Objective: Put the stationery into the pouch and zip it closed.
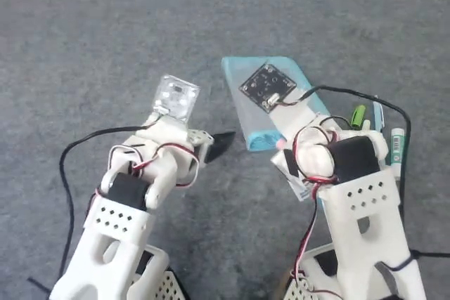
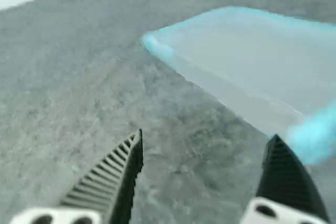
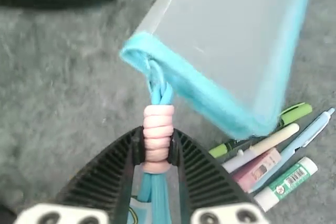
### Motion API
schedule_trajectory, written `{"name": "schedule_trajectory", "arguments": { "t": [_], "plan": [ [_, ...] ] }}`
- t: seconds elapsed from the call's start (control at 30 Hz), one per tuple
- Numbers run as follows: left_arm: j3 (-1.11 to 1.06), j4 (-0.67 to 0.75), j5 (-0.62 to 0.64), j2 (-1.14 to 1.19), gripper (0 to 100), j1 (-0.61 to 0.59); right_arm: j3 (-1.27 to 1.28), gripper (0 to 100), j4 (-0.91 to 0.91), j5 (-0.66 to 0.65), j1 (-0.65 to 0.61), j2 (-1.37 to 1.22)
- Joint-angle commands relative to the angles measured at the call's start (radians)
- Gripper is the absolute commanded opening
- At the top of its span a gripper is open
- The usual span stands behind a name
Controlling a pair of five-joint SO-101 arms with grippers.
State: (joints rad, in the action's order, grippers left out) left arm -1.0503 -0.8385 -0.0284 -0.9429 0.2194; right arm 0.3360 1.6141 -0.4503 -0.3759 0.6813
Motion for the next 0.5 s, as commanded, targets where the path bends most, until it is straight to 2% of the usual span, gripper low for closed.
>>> {"name": "schedule_trajectory", "arguments": {
  "t": [0.0, 0.23, 0.47],
  "plan": [
    [0.079, -0.078, 0.035, -0.091, 37, 0.061, -0.015, 0.6, -0.056, 0.048, -0.024, 0.027],
    [0.035, -0.104, 0.040, -0.258, 37, 0.044, -0.103, 0.6, 0.001, 0.092, -0.163, 0.027],
    [-0.001, -0.054, 0.009, -0.258, 37, 0.028, -0.180, 0.6, 0.087, 0.089, -0.185, 0.025]
  ]
}}
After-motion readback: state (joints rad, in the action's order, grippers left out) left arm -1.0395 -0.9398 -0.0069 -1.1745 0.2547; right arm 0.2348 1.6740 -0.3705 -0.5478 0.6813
